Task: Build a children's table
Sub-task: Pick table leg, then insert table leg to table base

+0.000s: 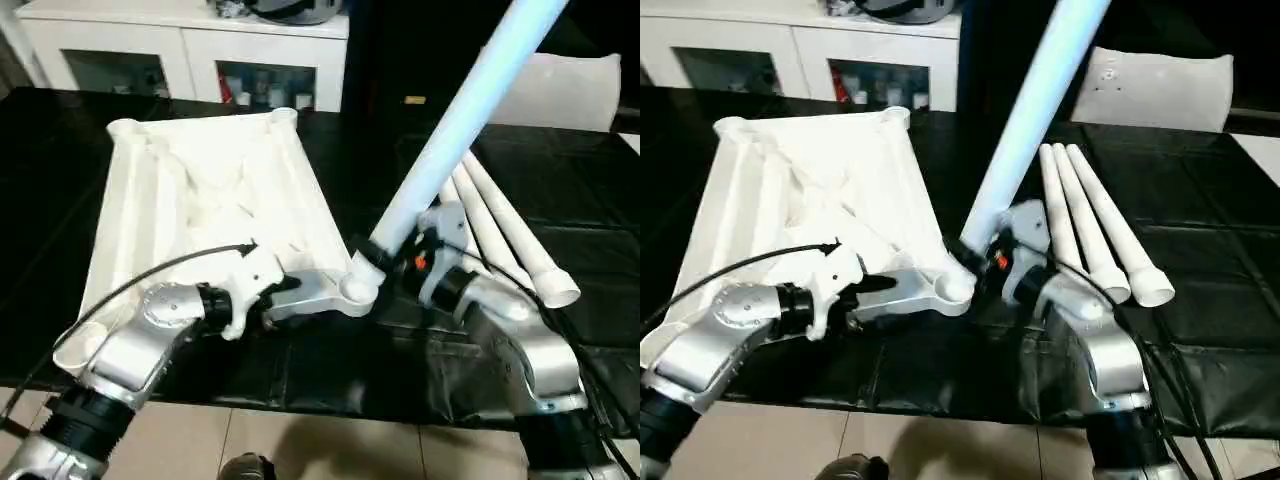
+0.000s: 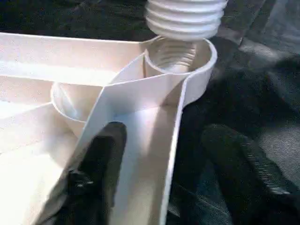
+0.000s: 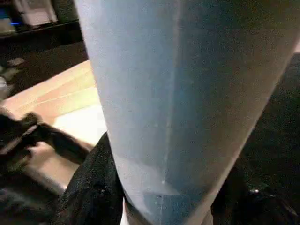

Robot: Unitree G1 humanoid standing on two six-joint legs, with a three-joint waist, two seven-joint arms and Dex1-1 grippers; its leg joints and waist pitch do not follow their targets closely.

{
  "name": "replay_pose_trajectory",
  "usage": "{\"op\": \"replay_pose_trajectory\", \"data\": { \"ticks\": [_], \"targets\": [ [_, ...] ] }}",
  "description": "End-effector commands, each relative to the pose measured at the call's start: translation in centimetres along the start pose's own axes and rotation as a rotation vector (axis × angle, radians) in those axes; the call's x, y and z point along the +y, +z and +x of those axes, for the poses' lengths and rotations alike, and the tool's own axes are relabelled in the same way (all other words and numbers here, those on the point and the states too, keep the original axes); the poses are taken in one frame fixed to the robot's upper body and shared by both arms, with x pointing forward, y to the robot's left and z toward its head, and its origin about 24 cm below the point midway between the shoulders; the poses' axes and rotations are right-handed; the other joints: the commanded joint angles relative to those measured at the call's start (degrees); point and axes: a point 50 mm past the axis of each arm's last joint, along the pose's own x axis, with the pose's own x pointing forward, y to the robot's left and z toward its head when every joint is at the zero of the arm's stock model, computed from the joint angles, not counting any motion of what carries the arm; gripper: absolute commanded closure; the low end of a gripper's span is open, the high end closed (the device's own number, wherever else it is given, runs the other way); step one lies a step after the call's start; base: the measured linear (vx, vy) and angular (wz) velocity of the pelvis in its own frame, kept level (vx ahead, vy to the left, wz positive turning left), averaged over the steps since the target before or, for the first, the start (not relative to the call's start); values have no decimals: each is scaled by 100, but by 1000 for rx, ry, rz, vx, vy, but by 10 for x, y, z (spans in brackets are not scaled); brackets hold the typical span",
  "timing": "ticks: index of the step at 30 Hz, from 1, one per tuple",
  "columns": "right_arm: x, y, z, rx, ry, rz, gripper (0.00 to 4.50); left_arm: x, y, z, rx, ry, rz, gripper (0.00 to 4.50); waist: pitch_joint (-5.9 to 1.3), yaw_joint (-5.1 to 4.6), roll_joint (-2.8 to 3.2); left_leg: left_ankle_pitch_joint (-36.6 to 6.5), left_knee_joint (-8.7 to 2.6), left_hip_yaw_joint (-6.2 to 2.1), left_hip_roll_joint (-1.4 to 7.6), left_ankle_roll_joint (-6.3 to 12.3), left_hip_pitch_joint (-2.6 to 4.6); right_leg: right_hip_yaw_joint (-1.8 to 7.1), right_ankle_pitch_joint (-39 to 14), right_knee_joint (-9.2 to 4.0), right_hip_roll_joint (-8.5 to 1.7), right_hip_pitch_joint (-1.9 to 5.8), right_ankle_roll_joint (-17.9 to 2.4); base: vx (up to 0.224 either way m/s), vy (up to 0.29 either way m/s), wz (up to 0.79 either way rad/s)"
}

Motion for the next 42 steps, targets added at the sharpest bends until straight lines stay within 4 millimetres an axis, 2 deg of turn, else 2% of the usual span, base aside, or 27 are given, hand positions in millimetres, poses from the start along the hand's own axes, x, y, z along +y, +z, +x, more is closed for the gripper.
{"op": "replay_pose_trajectory", "data": {
  "ticks": [1,2,6,8,16,17,19,21,23,25,26,28,29,32,33,38,39,40,41,42],
  "targets": [
    [2,5,-2,-13,15,6,257,3,3,1,4,8,20,167,-376,-7,44,-1767,-446,-117,289,-452,303,155,-459,-473,-397,7,-1034,0,0,0],
    [2,5,-2,-11,21,12,257,3,3,1,6,3,18,190,-375,-9,37,-1777,-449,-116,289,-456,306,152,-519,-476,-395,3,-1039,0,0,0],
    [6,1,0,14,41,6,257,2,3,1,16,-58,-25,213,-373,-8,42,-1784,-445,-112,286,-463,310,156,-628,-480,-399,-9,-1049,0,0,0],
    [7,-1,-1,34,51,23,257,1,2,0,37,-81,-39,244,-374,-5,51,-1768,-445,-114,286,-461,310,155,-609,-475,-399,-8,-1062,0,0,0],
    [5,-4,-3,76,54,5,257,5,0,3,97,-88,-38,291,-370,6,53,-1805,-445,-117,285,-502,312,162,-654,-486,-408,-4,-1034,0,0,0],
    [4,-3,-3,75,53,0,257,6,0,4,103,-79,-35,296,-370,5,73,-1817,-449,-121,284,-509,311,160,-658,-484,-409,-6,-1034,0,0,0],
    [4,-3,-3,75,54,-4,257,8,0,5,107,-74,-33,328,-377,1,53,-1796,-449,-121,290,-508,311,160,-583,-485,-409,3,-1046,0,0,0],
    [3,-2,-3,73,53,-12,257,8,1,7,107,-82,-26,331,-378,8,53,-1751,-441,-119,282,-488,304,158,-523,-477,-409,8,-1080,0,0,0],
    [3,-1,-3,73,57,-23,257,8,2,7,110,-88,-18,369,-378,5,56,-1762,-445,-121,288,-481,310,152,-521,-477,-405,6,-1085,0,0,0],
    [2,0,-3,70,55,-26,257,9,2,8,113,-91,-12,374,-378,8,53,-1754,-441,-119,291,-474,311,156,-487,-476,-409,8,-1102,0,0,0],
    [2,0,-3,70,54,-30,257,9,2,8,116,-98,-4,393,-376,10,50,-1782,-440,-116,289,-471,313,156,-517,-481,-411,4,-1105,0,0,0],
    [1,0,-3,71,55,-35,257,9,2,9,116,-103,1,393,-371,7,47,-1800,-445,-120,291,-467,309,157,-549,-481,-411,7,-1107,0,0,0],
    [0,0,-4,73,57,-38,257,8,2,9,123,-120,22,414,-369,8,30,-1807,-443,-115,293,-450,310,160,-604,-494,-419,7,-1107,0,0,0],
    [-1,1,-3,73,55,-46,257,7,0,9,147,-151,68,423,-378,13,36,-1739,-442,-123,298,-428,304,160,-608,-489,-424,12,-1084,0,0,0],
    [-2,2,-2,70,50,-53,257,6,-1,9,148,-160,83,442,-381,10,20,-1709,-441,-121,297,-420,301,158,-571,-490,-423,13,-1085,0,0,0],
    [-5,4,2,61,53,-98,257,7,0,8,136,-161,178,450,-393,9,14,-1515,-411,-100,293,-339,291,157,-273,-464,-427,25,-1142,0,0,0],
    [-7,2,4,61,51,-93,257,7,1,8,119,-157,202,450,-390,1,-18,-1488,-412,-96,295,-324,284,156,-261,-465,-427,34,-1145,0,0,0],
    [-9,1,5,61,48,-87,257,8,1,7,105,-157,221,450,-391,12,4,-1471,-403,-96,293,-298,287,155,-273,-468,-434,28,-1154,0,0,0],
    [-10,-1,6,64,47,-80,257,8,1,7,97,-162,236,450,-387,3,-35,-1491,-403,-86,292,-285,287,155,-310,-476,-429,24,-1162,0,0,0],
    [-10,-2,7,65,56,-70,257,8,2,6,83,-177,241,450,-391,14,-16,-1482,-403,-90,293,-278,291,152,-339,-465,-431,29,-1177,0,0,0]
  ]
}}
